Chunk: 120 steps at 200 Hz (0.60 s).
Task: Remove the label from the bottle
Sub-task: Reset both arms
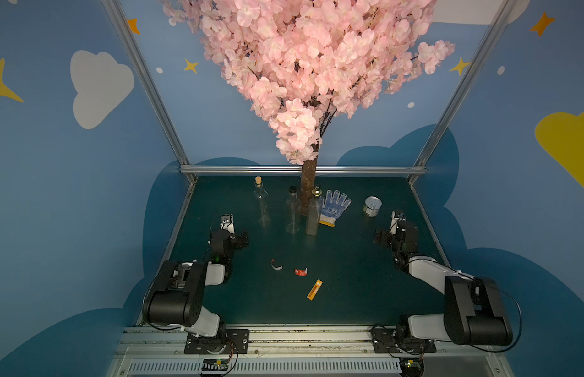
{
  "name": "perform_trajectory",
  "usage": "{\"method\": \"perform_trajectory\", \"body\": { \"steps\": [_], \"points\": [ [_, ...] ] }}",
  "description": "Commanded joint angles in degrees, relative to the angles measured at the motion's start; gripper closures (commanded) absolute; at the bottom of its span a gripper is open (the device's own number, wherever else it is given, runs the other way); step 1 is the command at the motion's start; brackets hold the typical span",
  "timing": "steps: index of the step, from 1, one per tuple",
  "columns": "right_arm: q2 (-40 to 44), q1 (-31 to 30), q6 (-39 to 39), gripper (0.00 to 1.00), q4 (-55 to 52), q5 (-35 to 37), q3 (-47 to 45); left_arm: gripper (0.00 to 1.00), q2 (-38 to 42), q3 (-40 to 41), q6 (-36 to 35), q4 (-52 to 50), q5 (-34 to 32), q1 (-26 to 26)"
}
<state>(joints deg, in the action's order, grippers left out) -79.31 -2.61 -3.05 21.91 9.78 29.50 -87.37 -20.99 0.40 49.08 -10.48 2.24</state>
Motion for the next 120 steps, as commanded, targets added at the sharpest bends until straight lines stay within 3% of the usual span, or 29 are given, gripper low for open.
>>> {"method": "perform_trajectory", "body": {
  "steps": [1,53,120],
  "points": [
    [-1.54,0.56,0.5,0.02,7.76,-1.69,-1.78,0.0,-0.85,-0.98,-0.18,-0.42,0.64,-0.33],
    [-4.13,0.55,1.89,0.02,13.97,-4.15,-4.18,0.0,-0.79,-1.28,-0.05,-0.72,1.11,-0.66],
    [-4.57,0.23,1.9,0.02,12.99,-3.25,-3.4,0.0,-0.69,-1.34,0.04,-1.06,1.69,-0.9]
  ]
}}
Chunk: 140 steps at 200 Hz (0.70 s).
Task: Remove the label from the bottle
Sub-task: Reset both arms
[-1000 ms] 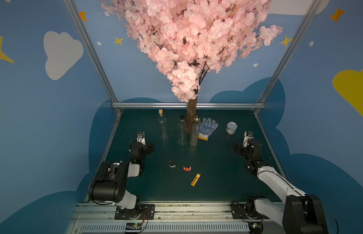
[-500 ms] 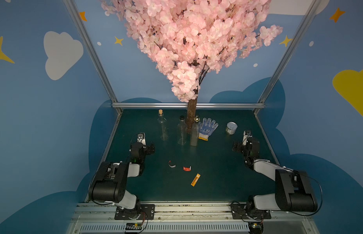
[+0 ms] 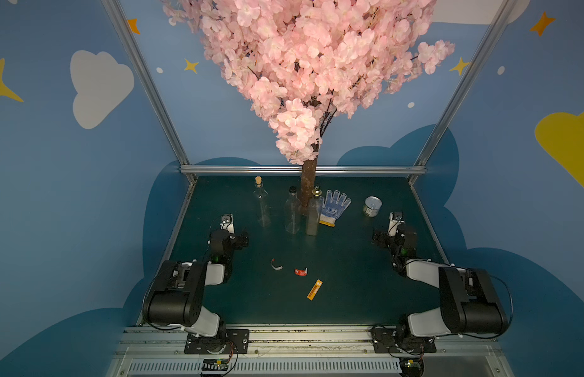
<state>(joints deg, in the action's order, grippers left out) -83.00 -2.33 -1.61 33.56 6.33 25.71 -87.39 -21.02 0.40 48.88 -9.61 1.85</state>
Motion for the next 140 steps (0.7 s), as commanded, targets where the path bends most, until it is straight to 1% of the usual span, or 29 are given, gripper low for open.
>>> {"method": "perform_trajectory", "body": {
  "steps": [1,44,140],
  "points": [
    [-0.86,-0.14,0.51,0.02,1.34,0.28,0.43,0.0,-0.67,-1.31,0.04,-0.88,0.82,-0.47],
    [-1.25,-1.49,1.44,0.02,0.38,2.26,1.08,0.0,-0.69,-1.33,0.04,-0.82,0.82,-0.45],
    [-1.3,-2.02,1.65,0.02,0.46,3.02,1.1,0.0,-0.67,-1.31,-0.03,-0.92,0.82,-0.47]
  ]
}}
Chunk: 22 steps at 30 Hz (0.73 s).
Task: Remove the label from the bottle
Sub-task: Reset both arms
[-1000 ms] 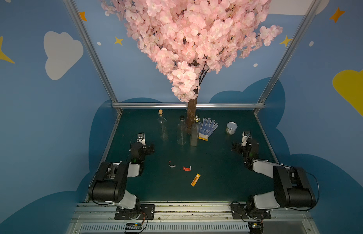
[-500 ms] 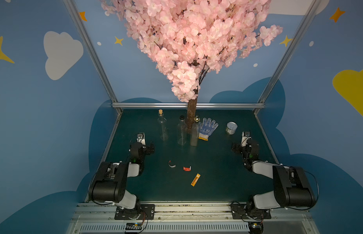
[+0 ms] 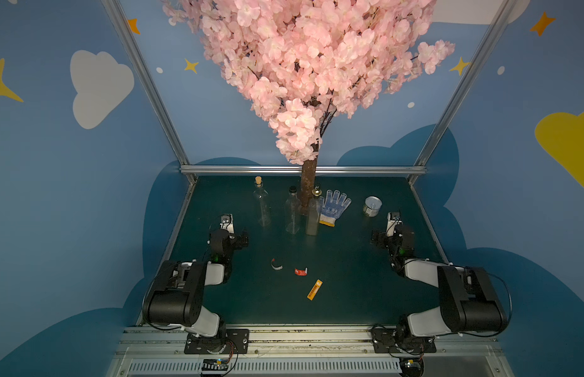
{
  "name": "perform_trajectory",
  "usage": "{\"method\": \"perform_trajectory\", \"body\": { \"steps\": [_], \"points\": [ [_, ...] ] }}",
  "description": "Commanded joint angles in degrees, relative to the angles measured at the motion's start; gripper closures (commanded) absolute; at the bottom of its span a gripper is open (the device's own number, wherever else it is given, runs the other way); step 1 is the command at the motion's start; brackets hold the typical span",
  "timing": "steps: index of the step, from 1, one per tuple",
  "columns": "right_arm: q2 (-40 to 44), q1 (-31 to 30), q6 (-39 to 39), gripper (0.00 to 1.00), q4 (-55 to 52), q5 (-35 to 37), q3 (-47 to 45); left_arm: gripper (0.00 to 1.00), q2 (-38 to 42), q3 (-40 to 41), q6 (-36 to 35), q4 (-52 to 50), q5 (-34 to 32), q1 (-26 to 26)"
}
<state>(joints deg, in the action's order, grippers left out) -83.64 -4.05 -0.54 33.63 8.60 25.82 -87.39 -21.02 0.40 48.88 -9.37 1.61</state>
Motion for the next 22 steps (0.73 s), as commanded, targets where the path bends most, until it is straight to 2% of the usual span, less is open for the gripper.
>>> {"method": "perform_trajectory", "body": {
  "steps": [1,22],
  "points": [
    [-0.66,-0.27,0.6,0.02,0.39,0.77,0.99,0.0,-0.67,-1.35,0.01,-0.95,0.58,-0.26],
    [-0.71,-0.41,0.63,0.02,0.36,0.88,1.16,0.0,-0.64,-1.31,0.04,-0.9,0.58,-0.25]
  ]
}}
